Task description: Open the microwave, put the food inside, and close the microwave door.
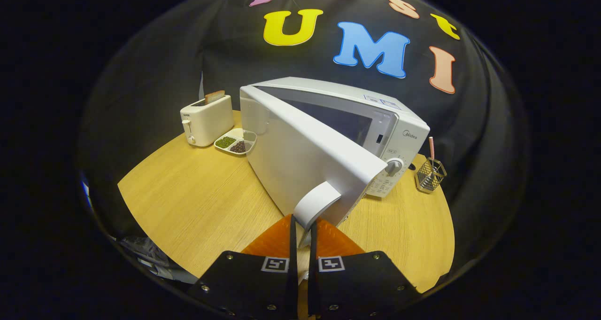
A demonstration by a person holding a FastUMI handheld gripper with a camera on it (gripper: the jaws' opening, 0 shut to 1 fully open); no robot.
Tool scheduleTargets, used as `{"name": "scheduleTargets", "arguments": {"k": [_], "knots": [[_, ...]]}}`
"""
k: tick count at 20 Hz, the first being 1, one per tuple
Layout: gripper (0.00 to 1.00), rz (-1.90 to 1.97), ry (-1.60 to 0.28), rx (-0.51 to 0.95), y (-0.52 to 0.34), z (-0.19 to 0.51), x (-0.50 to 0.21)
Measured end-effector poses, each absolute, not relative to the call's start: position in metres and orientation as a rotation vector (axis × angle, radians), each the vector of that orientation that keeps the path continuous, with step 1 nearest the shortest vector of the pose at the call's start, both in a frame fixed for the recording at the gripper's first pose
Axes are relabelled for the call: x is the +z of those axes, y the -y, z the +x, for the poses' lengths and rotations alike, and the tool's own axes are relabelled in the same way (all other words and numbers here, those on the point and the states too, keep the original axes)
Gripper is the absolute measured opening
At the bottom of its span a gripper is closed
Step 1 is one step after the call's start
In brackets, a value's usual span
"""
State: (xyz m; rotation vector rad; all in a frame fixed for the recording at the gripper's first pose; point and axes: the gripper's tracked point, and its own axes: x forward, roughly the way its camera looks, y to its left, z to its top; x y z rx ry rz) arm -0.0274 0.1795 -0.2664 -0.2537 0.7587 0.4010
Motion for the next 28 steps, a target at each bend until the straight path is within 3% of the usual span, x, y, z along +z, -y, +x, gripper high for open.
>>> {"name": "scheduleTargets", "arguments": {"k": [3,28], "knots": [[0.14,-0.268,-0.762,0.416,-0.191,-0.040,-0.262],[0.16,-0.273,-0.846,0.522,-0.313,-0.133,-0.268]]}}
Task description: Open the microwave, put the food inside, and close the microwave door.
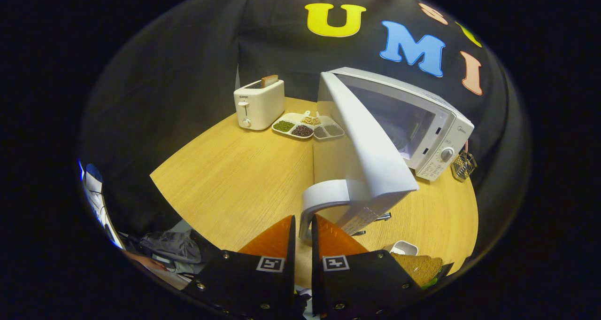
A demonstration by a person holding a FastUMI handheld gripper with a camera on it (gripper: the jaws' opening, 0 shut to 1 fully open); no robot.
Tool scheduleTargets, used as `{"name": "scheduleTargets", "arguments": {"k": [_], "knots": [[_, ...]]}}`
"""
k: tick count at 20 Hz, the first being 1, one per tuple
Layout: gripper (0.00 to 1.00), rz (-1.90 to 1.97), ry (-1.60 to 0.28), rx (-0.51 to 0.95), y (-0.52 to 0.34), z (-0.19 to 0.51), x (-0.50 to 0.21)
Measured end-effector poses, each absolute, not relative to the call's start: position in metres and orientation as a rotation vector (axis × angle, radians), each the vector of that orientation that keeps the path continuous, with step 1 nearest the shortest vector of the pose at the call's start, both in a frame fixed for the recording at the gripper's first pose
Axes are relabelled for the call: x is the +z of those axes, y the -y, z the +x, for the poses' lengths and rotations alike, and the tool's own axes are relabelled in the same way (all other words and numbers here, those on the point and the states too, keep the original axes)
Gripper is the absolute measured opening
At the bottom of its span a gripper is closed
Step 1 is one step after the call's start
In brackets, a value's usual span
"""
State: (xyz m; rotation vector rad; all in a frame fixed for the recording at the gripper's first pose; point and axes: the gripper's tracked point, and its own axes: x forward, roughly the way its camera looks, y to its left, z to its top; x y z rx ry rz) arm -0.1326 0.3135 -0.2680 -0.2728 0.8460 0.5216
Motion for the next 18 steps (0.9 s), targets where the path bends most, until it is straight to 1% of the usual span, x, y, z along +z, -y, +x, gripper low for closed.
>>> {"name": "scheduleTargets", "arguments": {"k": [3,11,16,18], "knots": [[0.16,-0.287,-0.848,0.528,-0.328,-0.142,-0.267],[0.16,-0.311,-0.816,0.608,-0.371,-0.160,-0.263],[0.15,-0.299,-0.796,0.710,-0.403,-0.169,-0.265],[0.15,-0.290,-0.775,0.773,-0.418,-0.170,-0.266]]}}
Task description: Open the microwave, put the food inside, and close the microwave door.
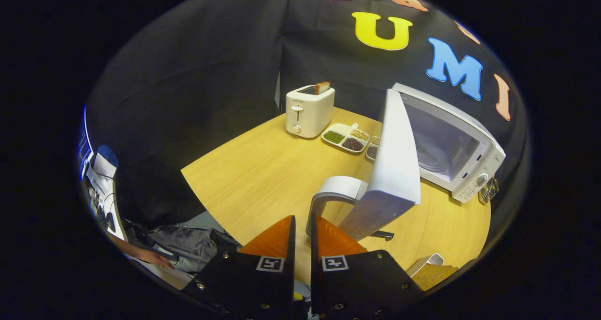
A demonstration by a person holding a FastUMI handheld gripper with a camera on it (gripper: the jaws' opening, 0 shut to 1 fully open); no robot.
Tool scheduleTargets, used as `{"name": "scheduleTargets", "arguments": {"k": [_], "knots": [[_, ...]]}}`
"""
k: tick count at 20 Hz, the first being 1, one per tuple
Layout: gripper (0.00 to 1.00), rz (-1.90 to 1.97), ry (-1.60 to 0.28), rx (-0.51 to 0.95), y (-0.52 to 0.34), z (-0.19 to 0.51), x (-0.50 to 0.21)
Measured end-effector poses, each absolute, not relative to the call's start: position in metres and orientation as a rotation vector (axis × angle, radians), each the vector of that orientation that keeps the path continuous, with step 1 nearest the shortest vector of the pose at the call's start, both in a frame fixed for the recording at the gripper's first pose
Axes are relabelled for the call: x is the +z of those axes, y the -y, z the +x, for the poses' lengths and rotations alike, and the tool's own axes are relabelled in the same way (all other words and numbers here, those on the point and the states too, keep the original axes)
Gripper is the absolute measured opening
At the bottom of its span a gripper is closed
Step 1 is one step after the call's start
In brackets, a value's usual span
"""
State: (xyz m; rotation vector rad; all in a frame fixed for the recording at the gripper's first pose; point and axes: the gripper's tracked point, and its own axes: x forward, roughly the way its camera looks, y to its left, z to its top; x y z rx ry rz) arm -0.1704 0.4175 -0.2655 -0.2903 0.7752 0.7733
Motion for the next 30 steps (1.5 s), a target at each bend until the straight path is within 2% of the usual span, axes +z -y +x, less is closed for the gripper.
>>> {"name": "scheduleTargets", "arguments": {"k": [4,6,7,8,10,11,13,19,24,30], "knots": [[0.17,-0.211,-0.720,0.980,-0.448,-0.189,-0.244],[0.21,-0.132,-0.698,1.083,-0.457,-0.201,-0.223],[0.33,-0.096,-0.681,1.118,-0.458,-0.206,-0.211],[0.33,-0.060,-0.661,1.157,-0.455,-0.210,-0.196],[0.51,-0.001,-0.627,1.223,-0.451,-0.220,-0.172],[0.76,0.016,-0.606,1.243,-0.444,-0.223,-0.159],[0.97,0.035,-0.560,1.263,-0.432,-0.222,-0.138],[0.97,0.095,-0.430,1.203,-0.388,-0.199,-0.082],[0.97,0.130,-0.353,1.064,-0.336,-0.167,-0.054],[0.97,0.143,-0.353,0.870,-0.273,-0.136,-0.055]]}}
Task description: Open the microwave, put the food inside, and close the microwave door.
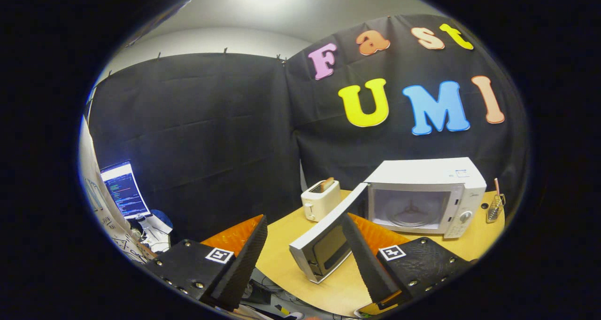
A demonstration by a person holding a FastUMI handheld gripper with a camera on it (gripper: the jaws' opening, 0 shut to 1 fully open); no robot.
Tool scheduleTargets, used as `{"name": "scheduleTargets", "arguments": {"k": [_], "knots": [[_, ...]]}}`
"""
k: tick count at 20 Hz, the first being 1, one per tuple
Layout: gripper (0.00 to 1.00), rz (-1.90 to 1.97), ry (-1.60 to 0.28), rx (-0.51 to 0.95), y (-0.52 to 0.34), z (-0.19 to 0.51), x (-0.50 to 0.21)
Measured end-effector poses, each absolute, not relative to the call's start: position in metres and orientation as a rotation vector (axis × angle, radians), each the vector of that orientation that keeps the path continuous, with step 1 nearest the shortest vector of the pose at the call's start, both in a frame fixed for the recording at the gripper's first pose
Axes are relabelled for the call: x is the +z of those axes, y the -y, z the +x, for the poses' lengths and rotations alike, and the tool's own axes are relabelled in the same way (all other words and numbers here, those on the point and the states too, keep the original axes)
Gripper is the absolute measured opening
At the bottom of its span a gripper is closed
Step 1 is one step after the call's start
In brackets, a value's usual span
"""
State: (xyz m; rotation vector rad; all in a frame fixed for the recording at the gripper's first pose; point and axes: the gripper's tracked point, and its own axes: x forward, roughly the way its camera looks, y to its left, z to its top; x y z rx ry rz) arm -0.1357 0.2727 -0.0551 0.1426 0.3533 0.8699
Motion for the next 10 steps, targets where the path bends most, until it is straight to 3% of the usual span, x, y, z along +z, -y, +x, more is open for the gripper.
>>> {"name": "scheduleTargets", "arguments": {"k": [10], "knots": [[0.97,0.133,-0.489,0.535,-0.156,-0.108,-0.110]]}}
